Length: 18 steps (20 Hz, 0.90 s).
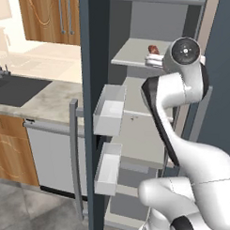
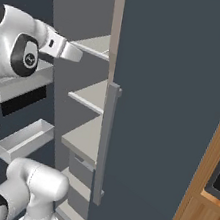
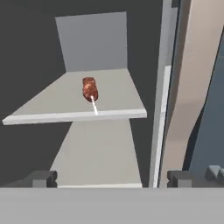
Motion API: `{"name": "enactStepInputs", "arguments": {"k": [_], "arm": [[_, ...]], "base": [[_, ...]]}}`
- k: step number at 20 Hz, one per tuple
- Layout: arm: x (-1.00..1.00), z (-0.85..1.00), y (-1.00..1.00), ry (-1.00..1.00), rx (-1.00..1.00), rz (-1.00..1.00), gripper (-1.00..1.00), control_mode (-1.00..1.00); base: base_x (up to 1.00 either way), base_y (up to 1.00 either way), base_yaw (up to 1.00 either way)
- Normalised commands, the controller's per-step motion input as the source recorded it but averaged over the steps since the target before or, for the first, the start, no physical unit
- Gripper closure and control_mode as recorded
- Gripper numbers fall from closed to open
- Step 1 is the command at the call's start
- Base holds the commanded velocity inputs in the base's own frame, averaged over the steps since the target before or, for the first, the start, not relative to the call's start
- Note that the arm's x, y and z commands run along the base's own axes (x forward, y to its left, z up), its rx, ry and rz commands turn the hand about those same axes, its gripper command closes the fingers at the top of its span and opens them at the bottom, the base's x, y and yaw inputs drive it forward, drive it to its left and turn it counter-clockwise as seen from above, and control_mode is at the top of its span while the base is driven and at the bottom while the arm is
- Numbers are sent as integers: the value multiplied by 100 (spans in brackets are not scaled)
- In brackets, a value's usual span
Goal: Store the kebab skewer in the freezer for long-term storage. Close the freezer door after placing the cooked food.
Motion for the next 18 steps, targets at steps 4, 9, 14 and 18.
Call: {"name": "enactStepInputs", "arguments": {"k": [4,9,14,18], "arm": [[-100,5,14,28,4,3,-100,-100],[-99,26,2,35,1,7,-100,-100],[-71,-4,0,40,11,5,-100,-100],[-72,-18,0,34,20,7,-100,-100]], "base": [[0,0,0],[0,0,0],[0,0,0],[0,0,0]]}}
